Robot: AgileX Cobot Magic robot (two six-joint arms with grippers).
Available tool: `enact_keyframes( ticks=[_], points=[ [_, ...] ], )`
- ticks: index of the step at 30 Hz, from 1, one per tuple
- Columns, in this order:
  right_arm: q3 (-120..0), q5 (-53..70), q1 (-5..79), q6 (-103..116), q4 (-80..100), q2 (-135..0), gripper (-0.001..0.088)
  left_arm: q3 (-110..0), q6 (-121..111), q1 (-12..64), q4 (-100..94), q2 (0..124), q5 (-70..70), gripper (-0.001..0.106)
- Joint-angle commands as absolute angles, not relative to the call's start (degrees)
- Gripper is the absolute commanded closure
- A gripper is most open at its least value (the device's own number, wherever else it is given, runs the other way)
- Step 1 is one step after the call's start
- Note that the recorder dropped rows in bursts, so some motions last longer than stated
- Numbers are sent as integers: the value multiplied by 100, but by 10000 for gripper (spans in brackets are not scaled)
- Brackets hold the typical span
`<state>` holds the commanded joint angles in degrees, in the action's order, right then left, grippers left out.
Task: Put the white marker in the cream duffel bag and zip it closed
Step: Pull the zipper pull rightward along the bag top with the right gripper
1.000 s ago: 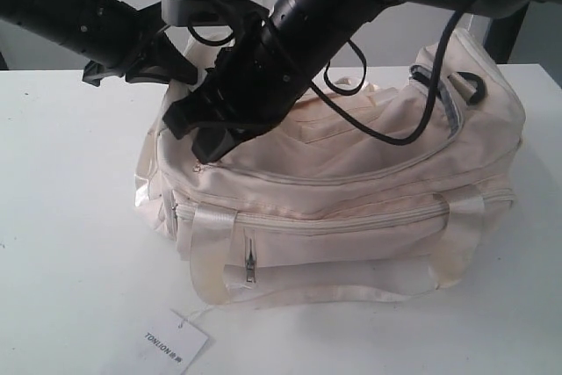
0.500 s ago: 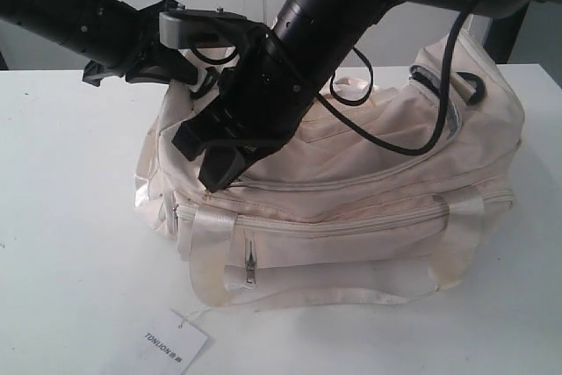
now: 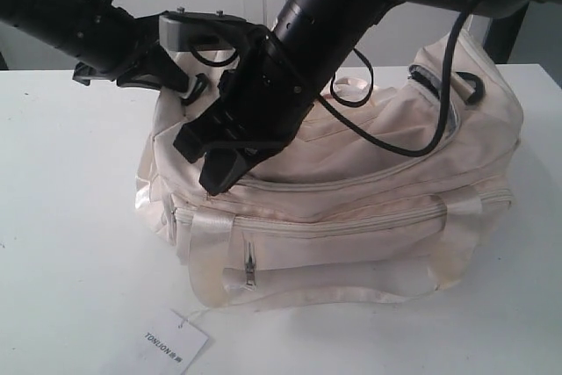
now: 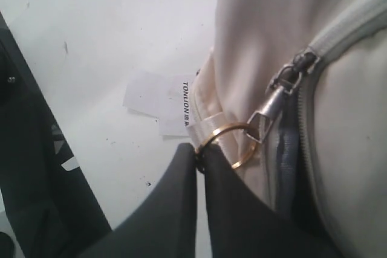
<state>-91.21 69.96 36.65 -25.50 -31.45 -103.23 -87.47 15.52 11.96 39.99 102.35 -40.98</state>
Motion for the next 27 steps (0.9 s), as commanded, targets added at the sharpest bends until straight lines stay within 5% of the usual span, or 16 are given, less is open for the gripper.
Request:
enact_keyframes(
  ticks=[27],
  points=[
    [-8774,6996,3654,-2270,-1914,-9435,868,-8737,1540,1196,3588,10235,-3993,1053]
  ],
)
